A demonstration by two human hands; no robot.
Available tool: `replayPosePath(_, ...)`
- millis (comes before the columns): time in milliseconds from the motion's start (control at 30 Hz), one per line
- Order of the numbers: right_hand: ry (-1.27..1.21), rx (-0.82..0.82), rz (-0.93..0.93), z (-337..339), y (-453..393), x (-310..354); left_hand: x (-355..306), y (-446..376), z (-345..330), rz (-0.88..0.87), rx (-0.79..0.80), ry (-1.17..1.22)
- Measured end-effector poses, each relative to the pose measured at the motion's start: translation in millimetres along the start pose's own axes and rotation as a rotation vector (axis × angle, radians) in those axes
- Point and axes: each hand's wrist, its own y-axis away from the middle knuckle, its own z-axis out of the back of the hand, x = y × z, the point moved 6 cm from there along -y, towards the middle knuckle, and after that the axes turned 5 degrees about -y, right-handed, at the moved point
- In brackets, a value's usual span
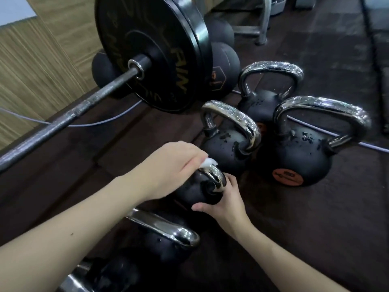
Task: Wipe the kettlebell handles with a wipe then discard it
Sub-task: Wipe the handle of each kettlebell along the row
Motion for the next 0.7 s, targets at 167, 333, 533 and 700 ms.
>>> replayPosePath(167, -0.026, -0.008, -0.014, -1, -1, -5, 24, -26, -8, 0.019, 0.035, -0.332)
replayPosePath(333, -0.002, -0.033, -0.001, 0, 1, 2, -34, -8, -25, -0.209, -0.125, -0.389)
replayPosePath(533, 0.005, -0.056, -0.024, 0, 3, 4, -11, -8, -27, -0.231, -0.051, -0.273)
replayPosePath(700, -0.015, -0.049, -0.161, -2, 6, -5, 48, -14, -12, 0.012, -0.029, -0.026)
